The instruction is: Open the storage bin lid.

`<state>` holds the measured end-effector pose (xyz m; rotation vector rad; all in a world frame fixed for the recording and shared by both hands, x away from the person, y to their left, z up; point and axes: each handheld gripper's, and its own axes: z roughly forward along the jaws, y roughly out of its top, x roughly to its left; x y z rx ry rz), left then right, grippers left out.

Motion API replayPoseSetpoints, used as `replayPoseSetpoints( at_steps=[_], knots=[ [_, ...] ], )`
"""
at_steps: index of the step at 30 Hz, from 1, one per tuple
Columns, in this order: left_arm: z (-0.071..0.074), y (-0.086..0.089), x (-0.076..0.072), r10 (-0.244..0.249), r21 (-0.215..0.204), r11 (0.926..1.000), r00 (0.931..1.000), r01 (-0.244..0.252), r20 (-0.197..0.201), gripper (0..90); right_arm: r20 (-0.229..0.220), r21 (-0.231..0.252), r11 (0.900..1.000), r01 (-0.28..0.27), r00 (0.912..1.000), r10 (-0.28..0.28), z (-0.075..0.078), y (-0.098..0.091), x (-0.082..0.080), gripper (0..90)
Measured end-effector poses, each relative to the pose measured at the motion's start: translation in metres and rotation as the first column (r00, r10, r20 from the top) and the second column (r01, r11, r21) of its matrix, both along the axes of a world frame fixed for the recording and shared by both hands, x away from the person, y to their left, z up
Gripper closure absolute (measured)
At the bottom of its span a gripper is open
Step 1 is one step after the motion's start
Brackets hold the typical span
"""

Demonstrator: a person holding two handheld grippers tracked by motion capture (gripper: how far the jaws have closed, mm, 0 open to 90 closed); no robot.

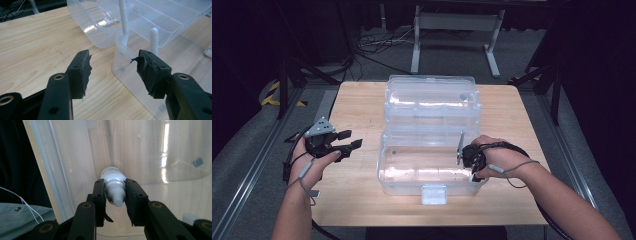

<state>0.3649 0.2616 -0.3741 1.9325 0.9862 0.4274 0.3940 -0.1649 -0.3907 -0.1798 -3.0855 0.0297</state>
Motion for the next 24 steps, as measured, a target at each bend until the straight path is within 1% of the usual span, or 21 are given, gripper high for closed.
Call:
replayPoseSetpoints(
  at_steps=[7,18,22,24],
  knots=[
    [-0.0003,-0.0004,0.0003,-0.007,0.008,0.9999,1.0,0.007,-0.003,44.5,0.002,-0.002,1.0,-0.003,1.0,0.003,-0.0008,0.0,-0.0001,71.4],
    [-0.0009,-0.0006,0.0002,-0.008,0.008,0.9999,0.9999,0.008,-0.007,44.4,-0.008,-0.004,1.0,-0.003,1.0,0.003,-0.0019,-0.0001,-0.0011,70.9],
    [-0.0008,0.0001,0.0007,-0.01,0.009,0.9999,0.9999,0.01,-0.007,44.3,-0.012,0.011,0.9999,0.001,0.9999,-0.001,0.0033,-0.0009,-0.002,70.0],
    [-0.0008,0.0001,0.0015,-0.009,0.005,0.9999,0.9999,0.009,-0.007,44.2,-0.005,0.025,0.9997,0.002,1.0,-0.002,0.0072,-0.0012,-0.0035,69.8]
  ],
)
